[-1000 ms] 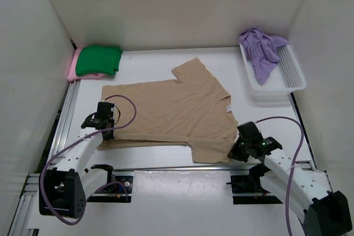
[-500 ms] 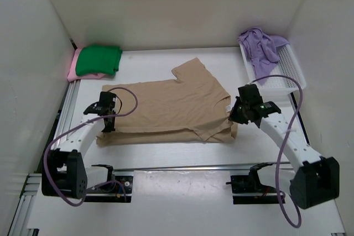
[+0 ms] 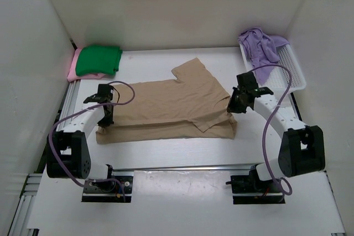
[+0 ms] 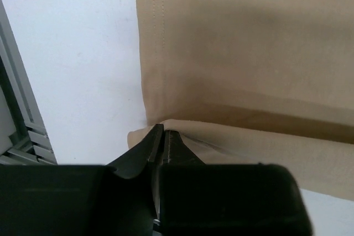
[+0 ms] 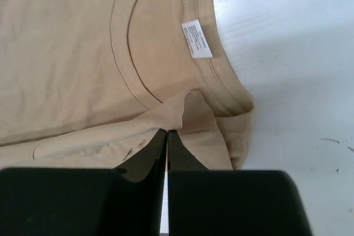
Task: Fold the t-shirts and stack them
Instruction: Fold the flattened tshirt in 1/3 of the way
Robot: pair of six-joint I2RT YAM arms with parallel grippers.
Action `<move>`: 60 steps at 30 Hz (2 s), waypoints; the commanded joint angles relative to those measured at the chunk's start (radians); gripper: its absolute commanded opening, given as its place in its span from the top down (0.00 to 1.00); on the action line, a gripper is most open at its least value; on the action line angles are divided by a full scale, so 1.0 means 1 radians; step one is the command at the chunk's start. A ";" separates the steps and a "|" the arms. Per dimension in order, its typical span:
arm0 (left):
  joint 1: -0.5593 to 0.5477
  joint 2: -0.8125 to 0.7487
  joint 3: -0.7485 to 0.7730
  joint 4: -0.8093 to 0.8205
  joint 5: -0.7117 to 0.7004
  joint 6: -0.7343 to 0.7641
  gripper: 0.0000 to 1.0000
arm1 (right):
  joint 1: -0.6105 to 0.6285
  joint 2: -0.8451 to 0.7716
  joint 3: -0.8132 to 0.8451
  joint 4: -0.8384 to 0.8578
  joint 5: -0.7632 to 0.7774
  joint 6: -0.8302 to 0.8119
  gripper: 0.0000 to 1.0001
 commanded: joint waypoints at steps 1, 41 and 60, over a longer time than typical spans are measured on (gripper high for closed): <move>0.030 0.028 0.042 0.015 0.012 0.001 0.84 | -0.014 0.032 0.054 0.025 -0.015 -0.047 1.00; 0.261 0.183 0.271 -0.143 0.014 0.001 0.12 | -0.043 0.073 0.072 -0.091 -0.055 -0.048 0.42; 0.384 0.298 0.156 -0.222 0.375 0.001 0.06 | -0.107 0.098 -0.260 0.091 -0.202 0.033 0.52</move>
